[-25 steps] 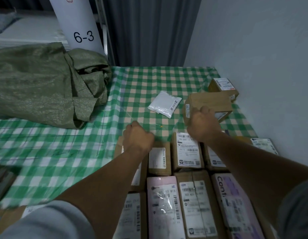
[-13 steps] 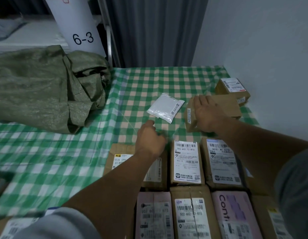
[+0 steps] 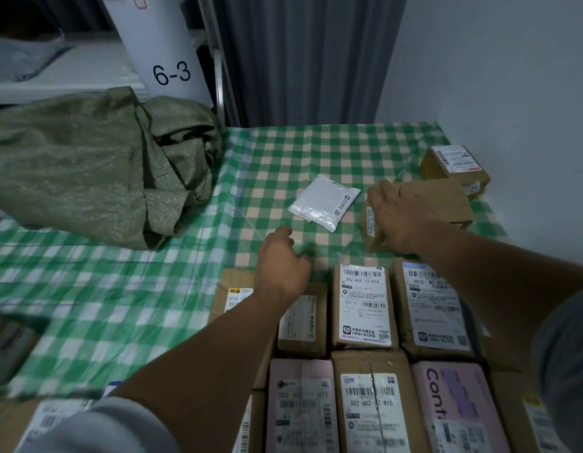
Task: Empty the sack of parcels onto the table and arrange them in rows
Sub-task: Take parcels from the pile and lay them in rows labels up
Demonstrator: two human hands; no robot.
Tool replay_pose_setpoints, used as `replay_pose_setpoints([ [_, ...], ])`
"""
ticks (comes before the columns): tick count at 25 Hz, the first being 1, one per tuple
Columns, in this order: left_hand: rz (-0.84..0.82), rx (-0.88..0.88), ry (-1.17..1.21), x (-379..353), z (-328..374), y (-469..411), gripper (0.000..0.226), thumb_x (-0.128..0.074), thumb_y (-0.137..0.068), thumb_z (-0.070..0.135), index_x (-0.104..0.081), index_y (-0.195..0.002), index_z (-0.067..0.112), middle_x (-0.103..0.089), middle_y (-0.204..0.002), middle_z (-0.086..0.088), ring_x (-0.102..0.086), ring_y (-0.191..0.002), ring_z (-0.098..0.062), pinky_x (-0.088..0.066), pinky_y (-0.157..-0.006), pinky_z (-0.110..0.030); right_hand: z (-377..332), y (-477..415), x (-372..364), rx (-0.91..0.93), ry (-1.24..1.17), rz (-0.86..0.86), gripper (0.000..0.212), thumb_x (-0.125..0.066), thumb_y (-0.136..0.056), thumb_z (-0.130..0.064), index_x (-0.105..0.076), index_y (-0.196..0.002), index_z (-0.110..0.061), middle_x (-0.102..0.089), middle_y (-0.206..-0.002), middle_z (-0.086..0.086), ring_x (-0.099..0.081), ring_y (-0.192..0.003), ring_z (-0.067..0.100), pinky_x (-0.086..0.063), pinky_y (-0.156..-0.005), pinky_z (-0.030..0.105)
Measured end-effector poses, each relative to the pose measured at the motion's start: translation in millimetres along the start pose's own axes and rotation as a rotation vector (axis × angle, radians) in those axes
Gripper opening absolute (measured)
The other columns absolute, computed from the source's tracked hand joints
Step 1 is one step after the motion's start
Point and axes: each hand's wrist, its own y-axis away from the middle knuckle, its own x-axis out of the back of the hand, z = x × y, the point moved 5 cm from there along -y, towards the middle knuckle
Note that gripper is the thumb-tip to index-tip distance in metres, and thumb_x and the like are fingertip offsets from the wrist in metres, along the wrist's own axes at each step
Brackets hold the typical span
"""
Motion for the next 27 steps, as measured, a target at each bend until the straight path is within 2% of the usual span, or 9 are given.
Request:
replay_pose_setpoints([
  [2,-0.001,0.003,0.014,1.5,-0.2,3.8,0.060,-0.061,-0.090,0.008,-0.041,-0.147,0.009,-0.052,-0.137,-0.007,-0.051,-0.125,-0.023,-0.049,-0.103,-0.045,-0.4,-3.1,0.4,0.020,0.004,0.007,0.098,-0.080,-0.080,-0.023,-0.016,-0.153,-0.008,-0.023,-0.157,0.019,-0.037,-0.135,0.035,-0.040,-0.109,0.045],
  [4,-0.004,0.002,0.001,5.5,-1.3,6.7,0.060,-0.060,-0.090,0.007,-0.041,-0.147,0.009,-0.052,-0.138,-0.007,-0.051,-0.125,-0.024,-0.049,-0.102,-0.046,0.2,-4.9,-0.2,0.022,0.021,0.024,0.103,-0.083,-0.078,-0.028,-0.015,-0.153,-0.008,-0.027,-0.153,0.018,-0.040,-0.132,0.033,-0.042,-0.106,0.043],
  [8,0.016,0.056,0.040,17.5,-7.5,7.5,0.059,-0.058,-0.091,0.007,-0.040,-0.147,0.007,-0.052,-0.139,-0.008,-0.052,-0.125,-0.025,-0.047,-0.104,-0.042,-4.4,2.8,-1.8,0.008,0.140,0.037,0.131,-0.083,-0.068,-0.059,-0.001,-0.157,-0.008,-0.018,-0.153,0.017,-0.038,-0.131,0.032,-0.040,-0.103,0.041],
  [11,0.043,0.089,0.088,26.4,-1.4,12.4,0.054,-0.058,-0.089,0.004,-0.045,-0.142,0.004,-0.056,-0.114,0.000,-0.058,-0.113,-0.026,-0.051,-0.097,-0.039,-4.4,18.4,7.9,0.006,0.128,0.057,0.135,-0.082,-0.068,-0.062,0.003,-0.158,-0.008,-0.011,-0.157,0.019,-0.034,-0.138,0.035,-0.038,-0.111,0.044],
  [13,0.049,0.093,0.116,32.4,5.3,18.2,0.046,-0.058,-0.089,0.001,-0.048,-0.134,0.002,-0.051,-0.093,0.008,-0.058,-0.103,-0.024,-0.053,-0.092,-0.039,-3.8,31.0,28.8,-0.003,0.072,0.084,0.136,-0.083,-0.066,-0.064,0.003,-0.157,-0.010,-0.011,-0.157,0.018,-0.034,-0.138,0.035,-0.038,-0.111,0.045],
  [14,0.053,0.090,0.128,37.5,8.1,22.3,0.044,-0.058,-0.089,0.000,-0.050,-0.132,0.001,-0.049,-0.090,0.009,-0.059,-0.102,-0.025,-0.054,-0.091,-0.040,-5.2,37.3,41.7,-0.009,0.062,0.110,0.137,-0.083,-0.064,-0.066,0.001,-0.157,-0.010,-0.012,-0.155,0.018,-0.035,-0.137,0.034,-0.038,-0.110,0.044],
  [17,0.057,0.083,0.190,56.0,15.6,34.6,0.050,-0.058,-0.088,0.002,-0.047,-0.136,0.003,-0.055,-0.102,0.001,-0.059,-0.105,-0.028,-0.056,-0.090,-0.046,-18.0,54.2,81.9,0.009,0.061,0.192,0.131,-0.090,-0.064,-0.051,-0.006,-0.156,-0.011,-0.018,-0.152,0.017,-0.039,-0.132,0.033,-0.039,-0.107,0.043],
  [20,0.068,0.050,0.202,84.6,17.9,50.7,0.049,-0.060,-0.089,0.004,-0.047,-0.136,0.004,-0.051,-0.109,0.000,-0.058,-0.101,-0.023,-0.054,-0.087,-0.035,-45.5,71.9,118.1,0.016,0.074,0.237,0.118,-0.091,-0.068,-0.029,-0.011,-0.154,-0.011,-0.021,-0.150,0.018,-0.039,-0.131,0.033,-0.038,-0.106,0.043],
  [27,0.134,0.037,0.154,201.8,-27.0,89.2,0.045,-0.058,-0.089,0.004,-0.048,-0.133,0.003,-0.057,-0.123,-0.006,-0.057,-0.097,-0.024,-0.049,-0.080,-0.032,-156.5,111.4,190.2,0.048,0.128,0.344,0.105,-0.087,-0.072,-0.027,-0.019,-0.150,-0.008,-0.031,-0.140,0.019,-0.042,-0.123,0.032,-0.038,-0.099,0.039],
])
